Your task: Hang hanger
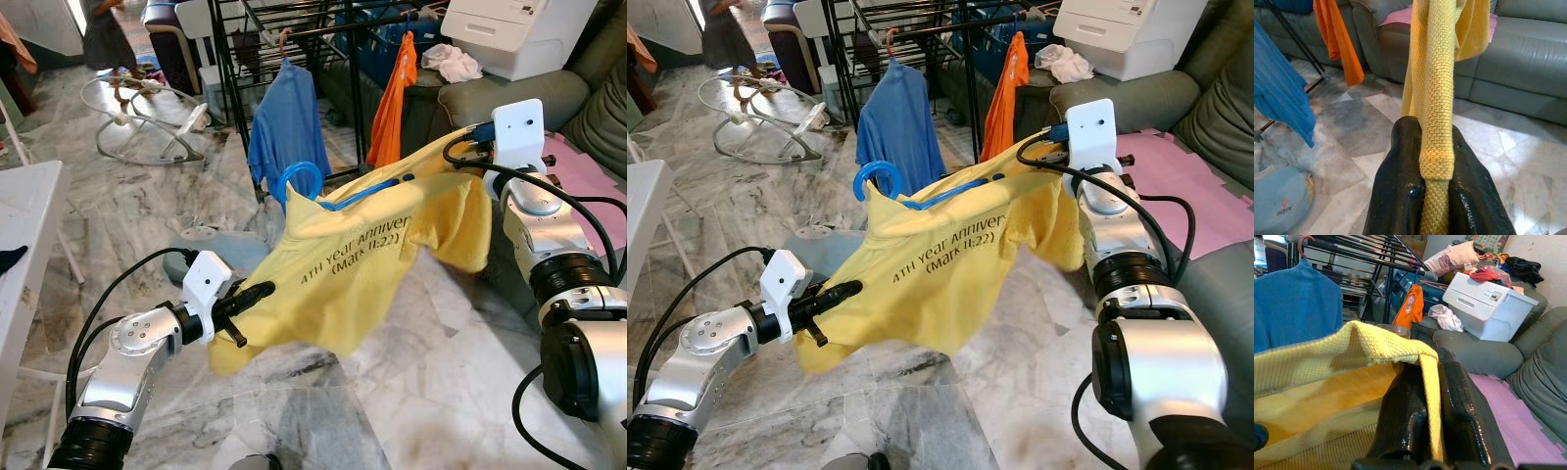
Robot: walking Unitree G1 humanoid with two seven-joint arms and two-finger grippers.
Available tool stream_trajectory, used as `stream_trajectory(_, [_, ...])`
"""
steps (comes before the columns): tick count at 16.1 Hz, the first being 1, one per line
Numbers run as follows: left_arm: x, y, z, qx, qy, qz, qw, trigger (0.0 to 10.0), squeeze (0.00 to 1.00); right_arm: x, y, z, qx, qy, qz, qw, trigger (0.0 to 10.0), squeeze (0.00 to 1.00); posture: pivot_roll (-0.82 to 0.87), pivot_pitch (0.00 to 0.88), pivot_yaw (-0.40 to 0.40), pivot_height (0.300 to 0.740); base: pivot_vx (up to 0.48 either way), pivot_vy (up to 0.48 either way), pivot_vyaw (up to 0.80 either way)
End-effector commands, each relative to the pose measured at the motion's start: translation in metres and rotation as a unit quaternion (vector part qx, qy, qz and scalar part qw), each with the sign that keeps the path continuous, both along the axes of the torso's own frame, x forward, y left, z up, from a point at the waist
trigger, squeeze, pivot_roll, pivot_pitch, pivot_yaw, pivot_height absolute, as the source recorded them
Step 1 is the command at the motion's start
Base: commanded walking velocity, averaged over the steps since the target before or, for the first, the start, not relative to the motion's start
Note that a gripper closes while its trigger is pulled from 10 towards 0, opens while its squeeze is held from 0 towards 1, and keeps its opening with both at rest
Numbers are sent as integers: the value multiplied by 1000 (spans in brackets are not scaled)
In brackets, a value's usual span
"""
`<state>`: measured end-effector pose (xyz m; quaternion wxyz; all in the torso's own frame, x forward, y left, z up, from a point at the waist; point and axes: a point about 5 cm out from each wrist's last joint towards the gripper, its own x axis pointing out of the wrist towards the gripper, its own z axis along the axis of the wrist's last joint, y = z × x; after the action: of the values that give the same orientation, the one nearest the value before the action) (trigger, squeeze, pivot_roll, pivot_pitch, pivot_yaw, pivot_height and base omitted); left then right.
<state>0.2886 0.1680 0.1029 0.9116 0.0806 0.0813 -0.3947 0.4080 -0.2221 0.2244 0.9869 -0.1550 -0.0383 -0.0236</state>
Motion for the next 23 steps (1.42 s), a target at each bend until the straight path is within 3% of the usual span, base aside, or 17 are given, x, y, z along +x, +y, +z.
stream_trajectory(1, [1, 8, 7, -5, -15, 14, 1000, 0, 0, 1, -7, 15, 9, -25, -16, 1000, 0, 0, -65, 32, 17, 740, 0, 0, 0])
stream_trajectory(9, [2, 9, 7, -10, -15, 21, 1000, 0, 0, 0, -8, 13, 8, -21, -18, 1000, 0, 0, -65, 32, 17, 740, 0, 0, 0])
stream_trajectory(10, [13, -15, -4, 30, -36, 83, 995, 0, 0, 2, 64, -24, 30, 45, 112, 992, 0, 0, -71, 25, 18, 740, 0, 0, 0])
stream_trajectory(11, [18, -26, -7, 46, -54, 107, 992, 0, 0, -2, 97, -38, 45, 75, 172, 981, 0, 0, -69, 20, 21, 740, 0, 0, 0])
stream_trajectory(12, [22, -21, -3, 41, -68, 133, 988, 39, 0, -3, 108, -43, 57, 85, 187, 977, 0, 0, -65, 13, 21, 740, 0, 0, 0])
stream_trajectory(13, [24, -18, 2, 36, -87, 148, 984, 863, 0, -4, 120, -44, 60, 86, 202, 974, 0, 0, -58, 7, 19, 740, 0, 0, 0])
stream_trajectory(14, [25, -15, 4, 31, -91, 157, 983, 784, 0, -4, 126, -43, 58, 85, 209, 972, 0, 0, -53, 4, 17, 740, 0, 0, 0])
stream_trajectory(19, [28, -6, 6, 35, -107, 193, 975, 2824, 0, -6, 135, -44, 58, 91, 228, 968, 0, 0, -38, 0, 14, 740, 0, 0, 0])
stream_trajectory(22, [23, -11, -3, 25, -93, 192, 977, 2824, 0, -13, 145, -55, 50, 110, 269, 955, 0, 0, -45, 0, 20, 740, 0, 0, 0])
stream_trajectory(23, [20, -21, -8, 18, -84, 193, 977, 3216, 0, -22, 152, -69, 36, 129, 308, 942, 0, 0, -53, 0, 24, 740, 0, 0, 0])
